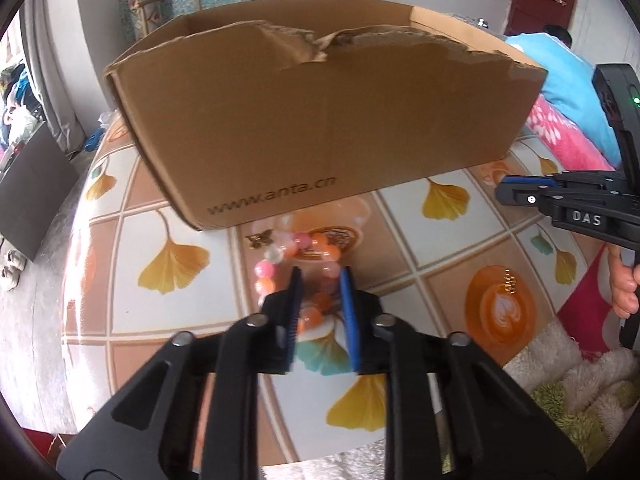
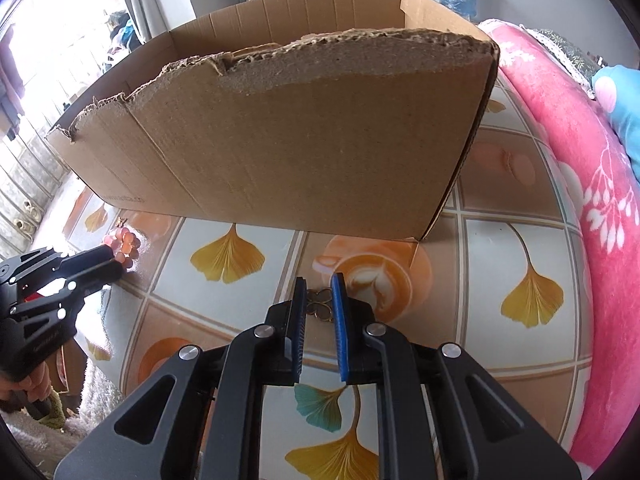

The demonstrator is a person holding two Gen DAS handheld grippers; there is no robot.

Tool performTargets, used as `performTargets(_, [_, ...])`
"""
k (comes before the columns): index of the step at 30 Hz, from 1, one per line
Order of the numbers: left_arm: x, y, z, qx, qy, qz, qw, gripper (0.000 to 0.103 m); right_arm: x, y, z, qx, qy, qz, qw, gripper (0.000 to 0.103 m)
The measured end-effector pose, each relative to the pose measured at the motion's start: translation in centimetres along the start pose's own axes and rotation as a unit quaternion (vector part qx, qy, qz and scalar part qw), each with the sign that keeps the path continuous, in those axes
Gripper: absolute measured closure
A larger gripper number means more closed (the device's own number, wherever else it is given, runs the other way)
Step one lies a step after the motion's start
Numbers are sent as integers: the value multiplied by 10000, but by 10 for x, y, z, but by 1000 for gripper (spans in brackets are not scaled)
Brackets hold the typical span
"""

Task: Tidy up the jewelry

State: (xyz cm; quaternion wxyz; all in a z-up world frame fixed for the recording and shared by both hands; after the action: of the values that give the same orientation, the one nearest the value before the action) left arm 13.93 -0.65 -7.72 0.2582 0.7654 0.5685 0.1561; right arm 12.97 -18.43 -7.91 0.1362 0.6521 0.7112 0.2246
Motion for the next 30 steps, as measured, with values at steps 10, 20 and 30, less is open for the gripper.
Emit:
performTargets(10, [35, -8, -9, 151, 505, -538, 9972, 94, -4, -1, -2, -31, 25, -11, 10000, 90])
performTargets(20, [53, -1, -28, -104, 576, -781, 9952, 67, 1, 8, 3, 115, -58, 106, 9999, 90])
performTargets(30, [68, -2, -43, -56, 421, -1104, 9930, 66, -5, 18, 8, 303, 101, 338, 9989, 90])
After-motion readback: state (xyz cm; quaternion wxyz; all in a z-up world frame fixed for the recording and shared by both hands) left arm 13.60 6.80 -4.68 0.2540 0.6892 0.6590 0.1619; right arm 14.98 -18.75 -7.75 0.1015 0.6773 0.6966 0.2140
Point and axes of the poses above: each gripper's, at about its wrist camera, not at the fingertips, and z roughly the way its jaws point, x to its left, y to its top, the point moved 5 cm from there along z, roughly the way its jaws point, and after that the axes turned 1 degree about -y, right-handed, at the moved point
